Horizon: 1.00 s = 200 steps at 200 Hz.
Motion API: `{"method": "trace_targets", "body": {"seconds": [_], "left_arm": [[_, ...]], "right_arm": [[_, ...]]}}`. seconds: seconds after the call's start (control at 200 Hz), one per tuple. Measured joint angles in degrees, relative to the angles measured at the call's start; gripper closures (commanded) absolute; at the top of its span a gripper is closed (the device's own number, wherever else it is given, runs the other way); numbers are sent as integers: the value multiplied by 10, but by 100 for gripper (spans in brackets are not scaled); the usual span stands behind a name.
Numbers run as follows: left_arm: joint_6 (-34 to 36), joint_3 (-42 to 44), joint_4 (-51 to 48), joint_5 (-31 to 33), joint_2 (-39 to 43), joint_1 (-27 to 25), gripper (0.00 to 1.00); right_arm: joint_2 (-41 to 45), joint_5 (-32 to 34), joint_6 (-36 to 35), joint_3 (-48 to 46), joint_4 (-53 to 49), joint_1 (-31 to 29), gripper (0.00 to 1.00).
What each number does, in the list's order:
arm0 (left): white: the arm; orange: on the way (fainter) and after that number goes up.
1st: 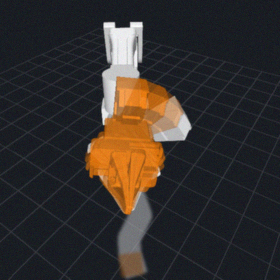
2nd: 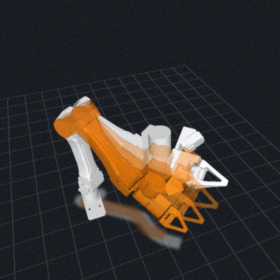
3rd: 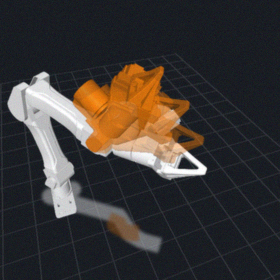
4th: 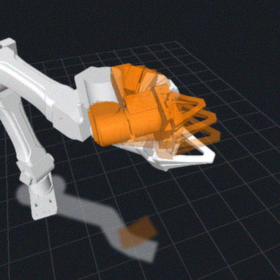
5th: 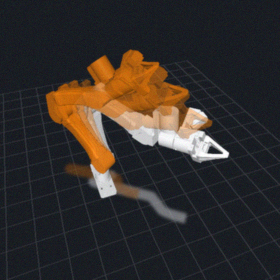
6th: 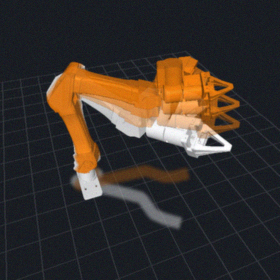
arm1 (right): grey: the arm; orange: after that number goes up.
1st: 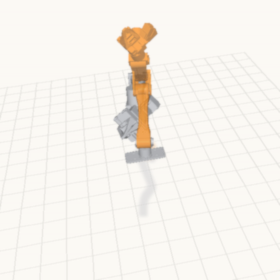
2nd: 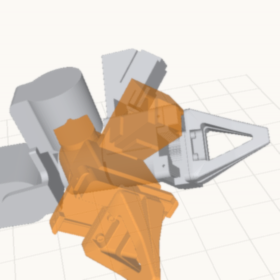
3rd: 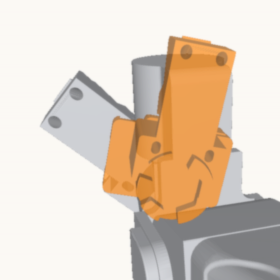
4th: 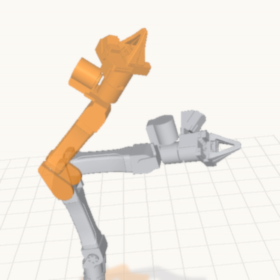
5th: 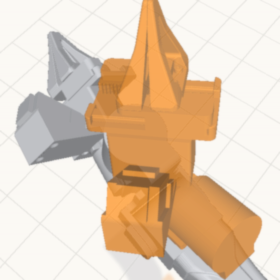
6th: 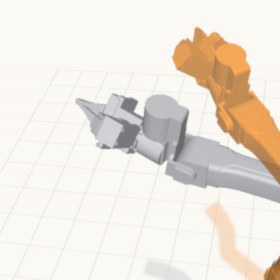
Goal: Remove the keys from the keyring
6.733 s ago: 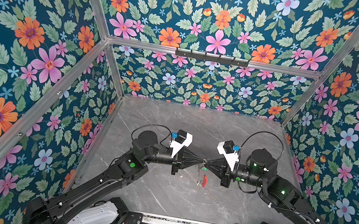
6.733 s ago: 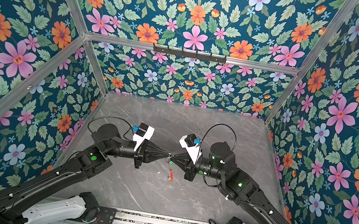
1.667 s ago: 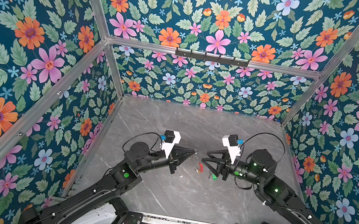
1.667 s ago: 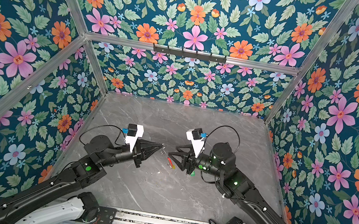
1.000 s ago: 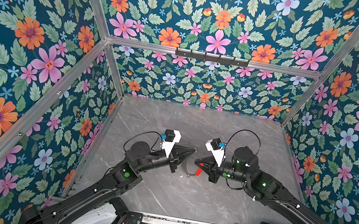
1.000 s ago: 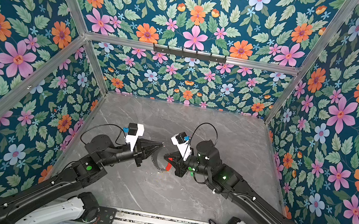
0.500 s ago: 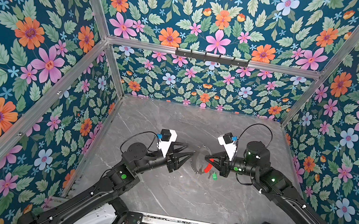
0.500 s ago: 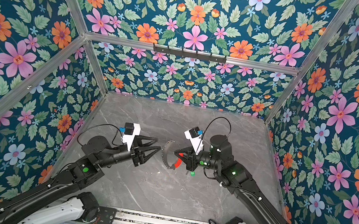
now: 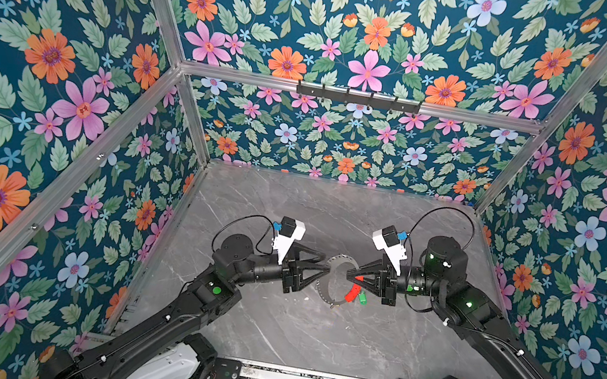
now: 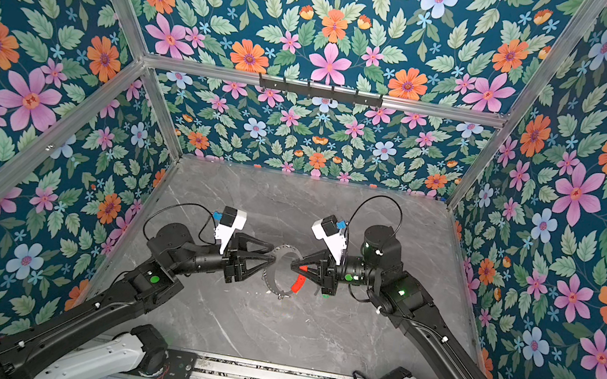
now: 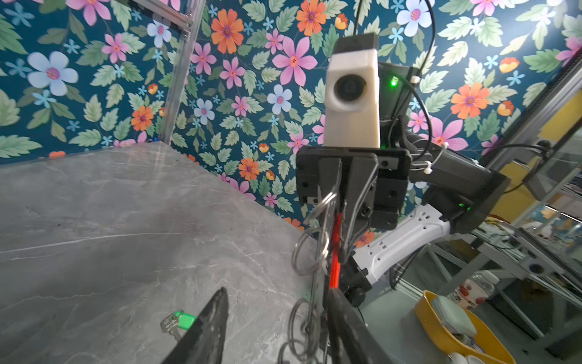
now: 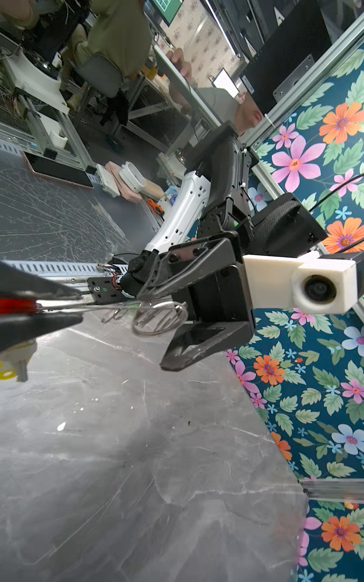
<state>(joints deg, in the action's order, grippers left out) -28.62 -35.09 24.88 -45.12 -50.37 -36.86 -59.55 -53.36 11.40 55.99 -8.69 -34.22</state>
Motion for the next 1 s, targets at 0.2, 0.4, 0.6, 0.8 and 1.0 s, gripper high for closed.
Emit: {"method": "trace_targets", "body": {"seconds": [0.2, 0.4, 0.6, 0.8, 1.0], "left_arm": [[-34, 0, 41, -47, -19, 0, 67], [-56, 5, 59, -53, -25, 1, 86], [-60, 6, 68, -59, -28, 1, 100], [-71, 6, 75, -45, -33, 0, 100], [-74, -2, 76, -13, -40, 0, 100]], "right_arm": [[-14, 2, 0, 8, -1, 0, 100], [-26, 6, -2, 19, -5, 0, 100], [-33, 14, 0, 22, -5, 1, 100], [-33, 46, 4, 22, -2, 1, 74], [-2, 109, 11, 6, 8, 0, 58]]}}
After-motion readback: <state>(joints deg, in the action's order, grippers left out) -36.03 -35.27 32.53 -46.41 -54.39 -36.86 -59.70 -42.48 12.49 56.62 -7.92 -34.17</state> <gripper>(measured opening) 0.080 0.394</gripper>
